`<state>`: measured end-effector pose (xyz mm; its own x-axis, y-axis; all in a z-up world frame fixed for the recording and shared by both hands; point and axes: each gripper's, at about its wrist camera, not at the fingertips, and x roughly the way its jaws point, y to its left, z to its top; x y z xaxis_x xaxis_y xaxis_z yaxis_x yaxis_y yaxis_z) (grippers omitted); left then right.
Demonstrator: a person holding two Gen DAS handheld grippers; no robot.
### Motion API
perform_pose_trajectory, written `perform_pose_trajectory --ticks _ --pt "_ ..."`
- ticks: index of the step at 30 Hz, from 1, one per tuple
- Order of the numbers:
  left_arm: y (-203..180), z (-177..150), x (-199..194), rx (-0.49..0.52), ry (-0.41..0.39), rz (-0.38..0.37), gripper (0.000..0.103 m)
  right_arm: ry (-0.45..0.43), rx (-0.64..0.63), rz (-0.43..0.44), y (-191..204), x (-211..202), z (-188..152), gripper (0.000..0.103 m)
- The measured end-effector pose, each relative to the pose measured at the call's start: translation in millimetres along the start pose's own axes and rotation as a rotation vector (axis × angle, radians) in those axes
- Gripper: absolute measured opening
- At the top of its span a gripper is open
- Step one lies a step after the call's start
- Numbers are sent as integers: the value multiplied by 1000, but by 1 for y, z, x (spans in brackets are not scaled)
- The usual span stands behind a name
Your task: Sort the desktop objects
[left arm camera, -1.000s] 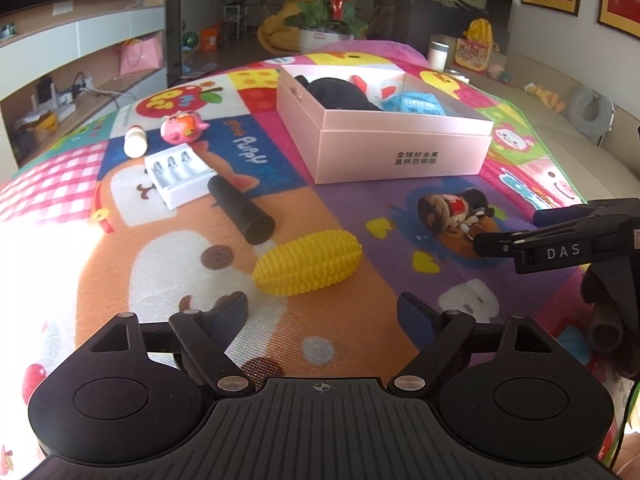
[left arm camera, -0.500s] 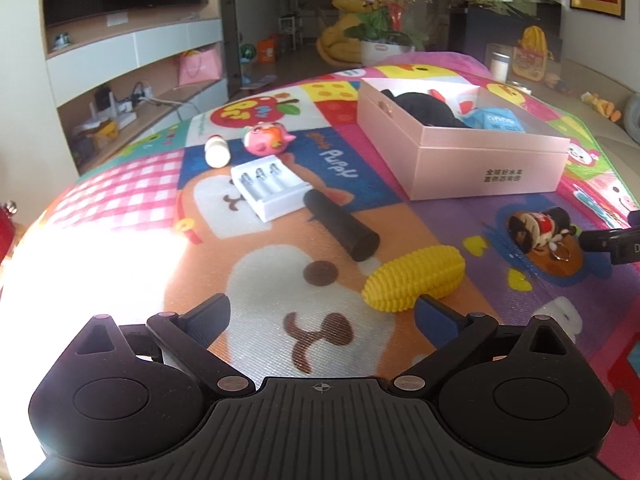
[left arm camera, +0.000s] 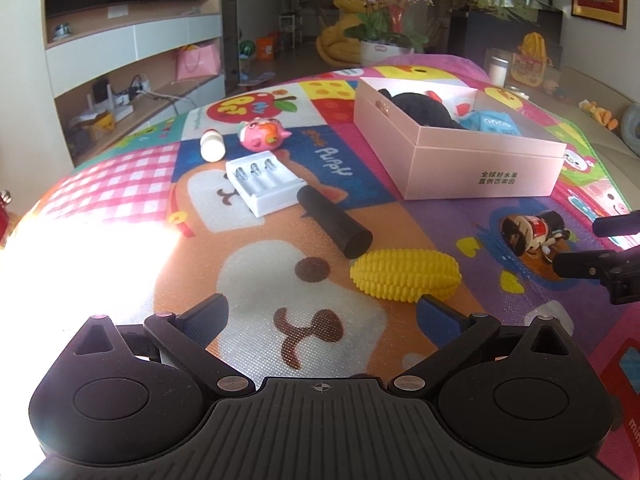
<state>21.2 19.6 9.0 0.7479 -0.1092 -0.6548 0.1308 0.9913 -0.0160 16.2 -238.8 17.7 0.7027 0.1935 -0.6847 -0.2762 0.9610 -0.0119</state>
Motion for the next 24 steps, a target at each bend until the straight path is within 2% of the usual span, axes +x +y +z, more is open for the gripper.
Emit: perform_pose_trajectory --ticks 3,6,7,11,17,19,20,24 --pt "-1 0 -4 2 -4 -17 103 -6 -36 -61 5 9 3 90" --pt "-2 0 -6 6 -6 -37 103 -16 -13 -140 -5 12 6 89" --pt "-3 1 -5 6 -6 -43 103 -26 2 -126 -9 10 7 89" --pt "-9 1 -3 12 0 -60 103 -31 86 21 -13 2 12 89" --pt "-14 1 -6 25 -2 -58 103 -8 169 59 7 28 18 91" --pt "-15 2 -7 28 -3 -57 103 -14 144 44 14 32 18 81" --pt "-16 3 -7 30 -3 -57 103 -13 132 33 17 33 19 67" --pt "-25 5 -4 49 -2 -73 103 -23 143 34 10 23 16 65"
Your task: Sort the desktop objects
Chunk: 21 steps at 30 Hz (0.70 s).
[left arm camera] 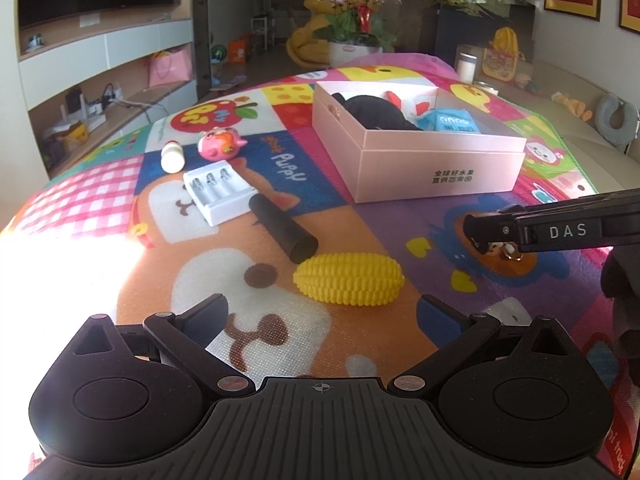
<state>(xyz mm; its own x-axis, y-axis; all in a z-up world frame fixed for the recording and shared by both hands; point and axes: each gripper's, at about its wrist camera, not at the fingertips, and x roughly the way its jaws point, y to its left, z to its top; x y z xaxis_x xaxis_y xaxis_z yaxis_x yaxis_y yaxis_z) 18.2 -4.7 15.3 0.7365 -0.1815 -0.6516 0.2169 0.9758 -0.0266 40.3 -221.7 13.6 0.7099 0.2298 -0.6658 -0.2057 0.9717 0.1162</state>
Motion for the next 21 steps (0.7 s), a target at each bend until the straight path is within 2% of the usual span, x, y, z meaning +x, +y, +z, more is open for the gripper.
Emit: perform_pose_trajectory --ticks 10,13,17,21 --pt "-16 8 15 17 -39 -89 103 -37 -71 -80 -16 -31 -24 65" --pt "-18 9 19 25 -46 -96 103 -31 -57 -79 -18 -28 -28 66" --pt "-13 9 27 -14 -19 -59 103 -44 -77 -99 -13 -24 -33 66" --pt "-4 11 32 -49 -7 -88 103 -43 -96 -95 -10 -22 -36 66"
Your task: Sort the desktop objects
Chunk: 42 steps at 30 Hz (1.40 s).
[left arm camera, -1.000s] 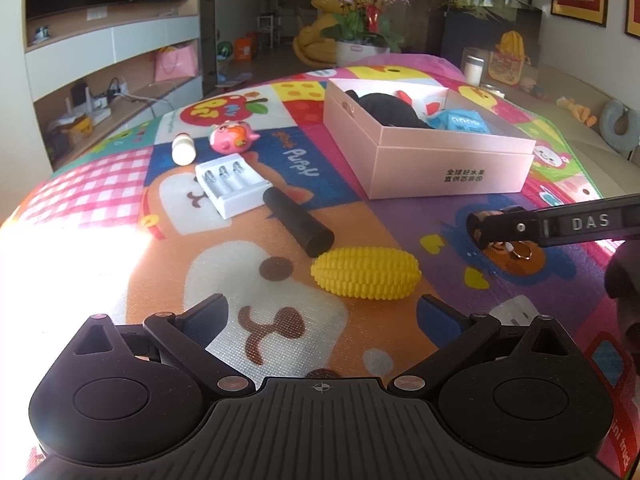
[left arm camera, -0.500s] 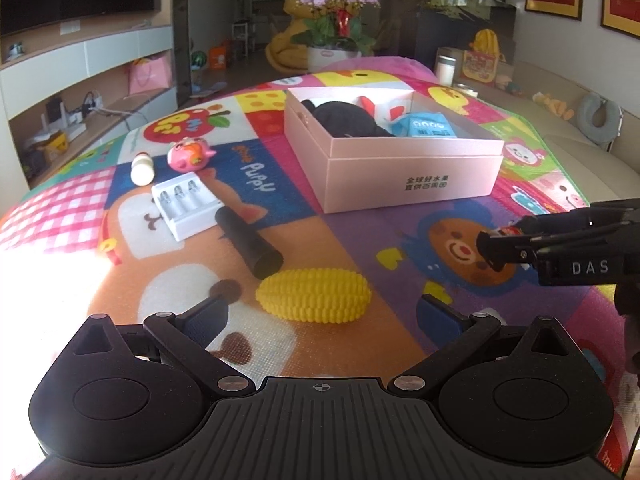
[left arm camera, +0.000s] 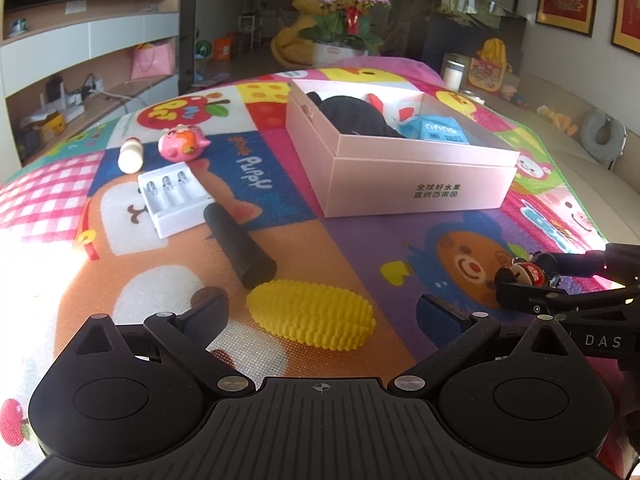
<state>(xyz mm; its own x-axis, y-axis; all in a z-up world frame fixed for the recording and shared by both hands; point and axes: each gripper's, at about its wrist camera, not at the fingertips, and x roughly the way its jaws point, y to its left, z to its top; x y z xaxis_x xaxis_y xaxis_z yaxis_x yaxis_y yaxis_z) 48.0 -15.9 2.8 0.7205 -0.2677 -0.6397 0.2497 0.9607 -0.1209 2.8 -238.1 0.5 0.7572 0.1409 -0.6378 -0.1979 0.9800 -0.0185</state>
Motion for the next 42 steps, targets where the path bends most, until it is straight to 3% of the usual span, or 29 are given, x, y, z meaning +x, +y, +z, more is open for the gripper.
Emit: perform_pose_trajectory --ticks 5,10,16,18,19,25,35,39,42 --pt "4 3 5 20 10 -76 103 1 -8 13 0 -1 1 67" --pt "-8 -1 -3 70 7 -173 103 -13 -11 13 -1 -4 -2 76" --pt "-16 -6 -3 78 7 -83 102 -3 9 15 -5 -1 -2 79" --pt "-14 -4 -1 65 16 -62 96 -5 12 16 -5 -1 -3 82" --pt "-14 -4 -1 67 12 -48 88 -3 13 16 -5 -1 -3 82" --pt "-13 -3 -3 89 3 -15 73 -1 13 16 -5 0 -3 84" --pt "-25 -12 -12 145 5 -29 73 21 13 8 -4 4 -1 84" --pt "-26 -13 -18 155 4 -25 73 25 6 19 -2 3 0 66" --pt "-25 -14 -25 166 1 -17 73 26 2 15 0 -1 2 65"
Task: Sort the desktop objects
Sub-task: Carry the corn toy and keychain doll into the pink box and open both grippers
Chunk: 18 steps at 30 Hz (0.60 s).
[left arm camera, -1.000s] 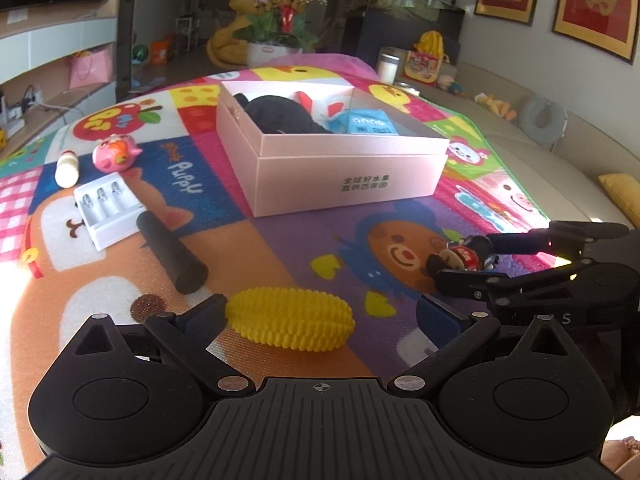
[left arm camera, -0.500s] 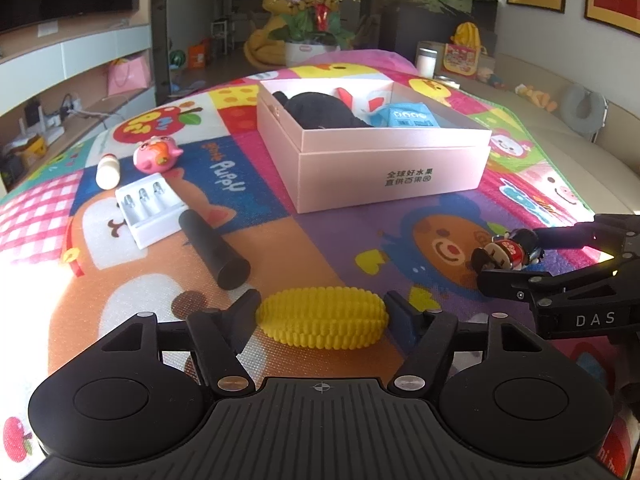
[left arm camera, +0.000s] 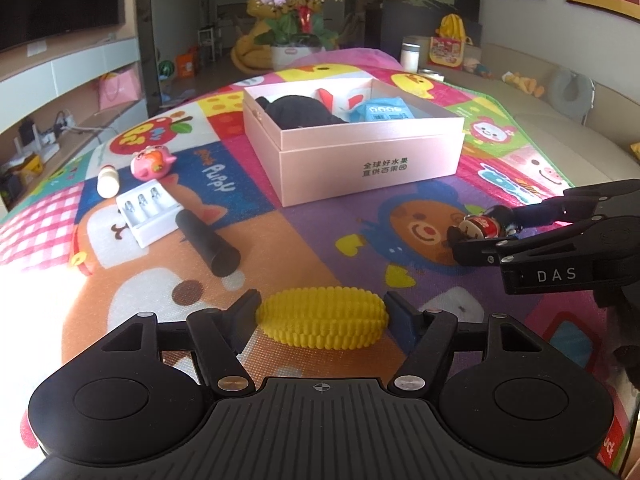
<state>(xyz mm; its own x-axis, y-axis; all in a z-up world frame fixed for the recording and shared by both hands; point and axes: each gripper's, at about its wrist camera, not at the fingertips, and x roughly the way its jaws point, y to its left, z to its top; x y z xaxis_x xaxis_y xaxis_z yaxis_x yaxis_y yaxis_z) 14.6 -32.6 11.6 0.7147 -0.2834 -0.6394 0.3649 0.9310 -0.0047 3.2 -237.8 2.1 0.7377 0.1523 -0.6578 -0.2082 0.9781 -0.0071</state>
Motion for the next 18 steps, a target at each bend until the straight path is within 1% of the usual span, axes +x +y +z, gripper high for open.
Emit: perform_pose_trajectory --ticks 3,6,9,11,13,15,18 --pt "1 5 -9 8 -19 8 73 -21 -8 13 2 -11 3 65" --pt "3 17 -20 15 -64 16 73 -71 -34 37 5 -33 12 65" --pt "6 39 -34 26 -141 34 73 -162 -56 39 5 -60 28 65" --pt "7 60 -44 31 -211 57 73 -230 -59 30 2 -78 43 65" --pt "10 78 -50 29 -273 76 73 -301 -48 10 -5 -94 58 65" --pt "12 94 -52 29 -317 89 73 -382 -25 -30 -15 -108 76 65" --pt "13 114 -49 27 -349 98 73 -467 -5 -108 -30 -121 98 65"
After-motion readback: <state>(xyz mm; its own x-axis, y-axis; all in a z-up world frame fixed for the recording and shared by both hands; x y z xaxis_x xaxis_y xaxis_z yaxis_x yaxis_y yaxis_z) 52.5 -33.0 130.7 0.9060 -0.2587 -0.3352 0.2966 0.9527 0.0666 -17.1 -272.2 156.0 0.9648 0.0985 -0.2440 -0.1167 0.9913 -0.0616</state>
